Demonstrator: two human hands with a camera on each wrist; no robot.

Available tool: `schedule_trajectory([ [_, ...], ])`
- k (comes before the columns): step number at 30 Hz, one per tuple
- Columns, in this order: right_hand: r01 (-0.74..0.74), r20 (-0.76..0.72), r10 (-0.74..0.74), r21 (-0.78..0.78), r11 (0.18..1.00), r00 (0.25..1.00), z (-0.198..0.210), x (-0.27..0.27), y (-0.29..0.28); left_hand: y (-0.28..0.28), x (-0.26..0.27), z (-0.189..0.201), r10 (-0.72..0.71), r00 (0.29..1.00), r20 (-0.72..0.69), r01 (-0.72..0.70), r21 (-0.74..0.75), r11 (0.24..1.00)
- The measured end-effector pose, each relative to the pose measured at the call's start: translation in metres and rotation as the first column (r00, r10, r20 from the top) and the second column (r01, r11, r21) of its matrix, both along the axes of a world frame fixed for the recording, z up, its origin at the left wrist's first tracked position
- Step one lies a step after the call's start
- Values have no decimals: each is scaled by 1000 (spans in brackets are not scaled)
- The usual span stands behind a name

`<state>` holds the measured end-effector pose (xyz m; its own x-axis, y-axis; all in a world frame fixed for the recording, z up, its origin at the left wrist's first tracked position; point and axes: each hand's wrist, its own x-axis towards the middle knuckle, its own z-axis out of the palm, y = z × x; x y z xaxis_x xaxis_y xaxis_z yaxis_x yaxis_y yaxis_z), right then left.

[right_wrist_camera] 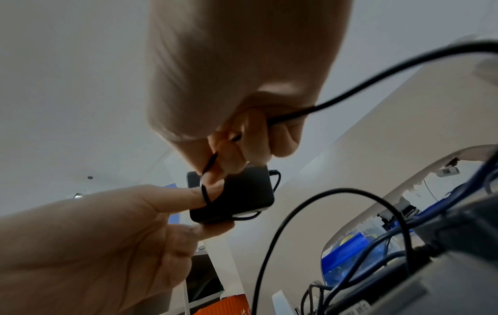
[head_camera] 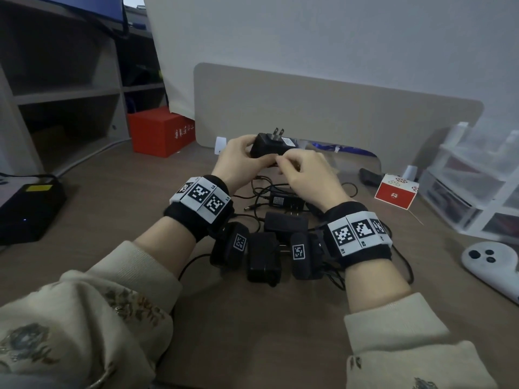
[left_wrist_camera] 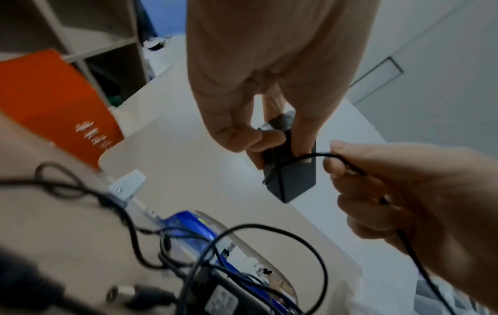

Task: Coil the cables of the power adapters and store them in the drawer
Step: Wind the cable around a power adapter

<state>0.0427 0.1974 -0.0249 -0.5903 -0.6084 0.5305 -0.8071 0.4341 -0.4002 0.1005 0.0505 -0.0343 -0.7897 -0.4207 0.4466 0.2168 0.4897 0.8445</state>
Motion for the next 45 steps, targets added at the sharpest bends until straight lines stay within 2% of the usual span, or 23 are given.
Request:
schedule_trajectory([
  [2,9,34,-6,-103,995,999,0,-2,1,-1,0,1,8,998,62,-3,-92,996],
  [5,-71,158,113,-248,966,981,1,-3,4,-2,-2,1,55,992,109,-42,-117,992],
  [8,-97,202,173,-337,936,964,4,-3,5,0,1,5,-7,986,164,6,5,1000],
  [13,6,182,85,-450,893,980,5,-11,4,6,10,12,-278,933,229,230,218,949],
  [17,23,201,85,-483,875,976,4,-20,10,6,8,11,-424,885,190,351,324,878],
  [25,-50,205,179,-514,856,962,9,-13,11,7,11,11,-492,867,82,415,429,802],
  [29,-86,306,289,-538,839,907,9,-9,13,6,12,13,-559,829,-20,494,494,715],
  [32,-114,352,352,-548,829,868,11,-3,6,5,13,14,-644,758,-99,592,519,617],
  [34,-106,386,375,-564,819,843,14,-1,2,5,13,14,-673,728,-134,629,521,577],
  [36,-94,352,304,-504,858,885,12,0,2,7,12,14,-667,731,-147,635,504,585],
  [38,-92,278,226,-422,902,934,7,-2,1,9,10,14,-630,764,-142,612,469,637],
  [42,-92,247,202,-394,914,948,3,-5,0,11,5,12,-511,847,-147,522,413,746],
  [45,-139,242,220,-312,940,945,3,-2,2,10,2,10,-434,881,-190,472,414,778],
])
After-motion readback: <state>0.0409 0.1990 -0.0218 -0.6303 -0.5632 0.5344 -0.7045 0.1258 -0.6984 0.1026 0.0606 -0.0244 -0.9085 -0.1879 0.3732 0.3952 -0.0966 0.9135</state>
